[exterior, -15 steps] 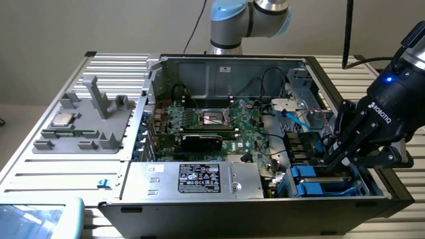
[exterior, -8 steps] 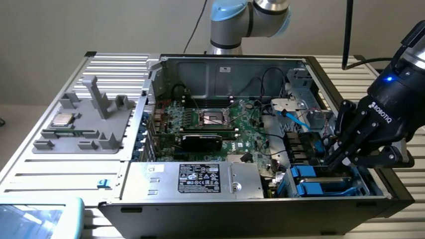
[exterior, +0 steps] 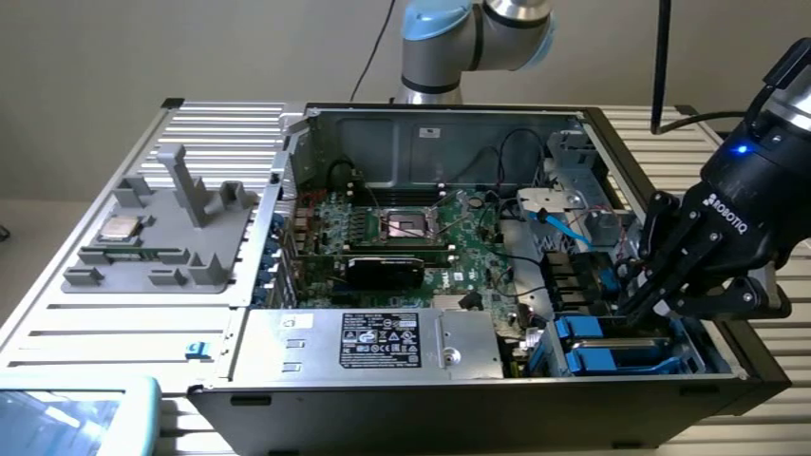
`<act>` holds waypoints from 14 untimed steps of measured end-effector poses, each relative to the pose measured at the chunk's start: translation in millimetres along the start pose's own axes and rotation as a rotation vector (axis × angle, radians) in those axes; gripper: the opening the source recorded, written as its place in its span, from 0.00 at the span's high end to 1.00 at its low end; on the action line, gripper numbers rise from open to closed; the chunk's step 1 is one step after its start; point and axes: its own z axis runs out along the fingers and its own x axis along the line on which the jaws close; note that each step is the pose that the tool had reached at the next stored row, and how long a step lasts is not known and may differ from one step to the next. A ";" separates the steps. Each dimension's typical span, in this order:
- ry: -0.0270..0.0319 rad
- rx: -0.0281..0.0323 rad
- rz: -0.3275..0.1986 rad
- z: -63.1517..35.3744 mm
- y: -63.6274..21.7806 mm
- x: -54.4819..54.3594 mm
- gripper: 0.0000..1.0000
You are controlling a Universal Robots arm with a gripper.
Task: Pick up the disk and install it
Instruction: 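Insert the first disk wire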
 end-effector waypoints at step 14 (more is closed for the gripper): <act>-0.0028 -0.0001 0.001 3.3 4.9 9.6 0.84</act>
